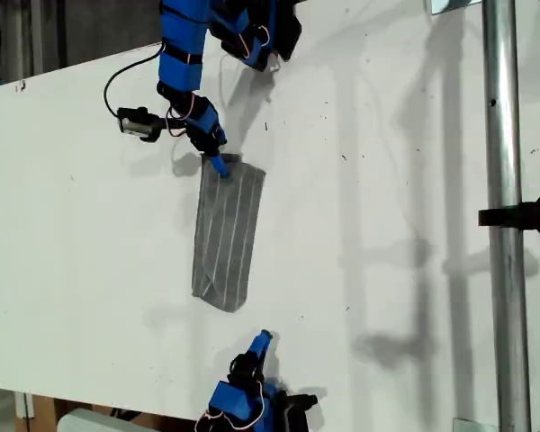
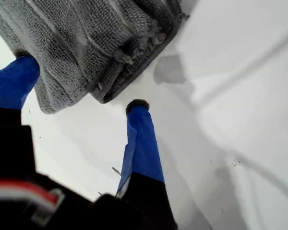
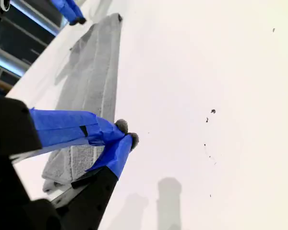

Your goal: Grasp corners of a towel and fold twice.

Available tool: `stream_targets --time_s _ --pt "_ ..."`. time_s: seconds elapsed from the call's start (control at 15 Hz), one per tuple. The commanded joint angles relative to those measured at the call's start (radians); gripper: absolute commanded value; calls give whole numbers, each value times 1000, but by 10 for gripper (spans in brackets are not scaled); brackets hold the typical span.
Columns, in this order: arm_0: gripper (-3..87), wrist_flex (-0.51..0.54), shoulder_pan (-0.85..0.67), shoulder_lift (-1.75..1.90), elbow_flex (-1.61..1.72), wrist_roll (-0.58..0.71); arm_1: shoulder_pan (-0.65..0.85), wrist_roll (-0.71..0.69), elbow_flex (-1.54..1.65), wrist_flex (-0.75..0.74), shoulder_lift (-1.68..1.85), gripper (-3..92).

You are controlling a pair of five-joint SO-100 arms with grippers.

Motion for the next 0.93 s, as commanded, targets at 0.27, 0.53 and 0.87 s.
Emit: stream_targets --time_s 0.27,0.53,0.87 --pt "-27 -6 -12 9 2 26 25 21 -265 35 -307 435" --pt "-27 -8 -3 9 -2 29 -31 129 -543 127 -568 431" --pt "-27 -11 14 9 2 37 -114 161 -793 130 -753 130"
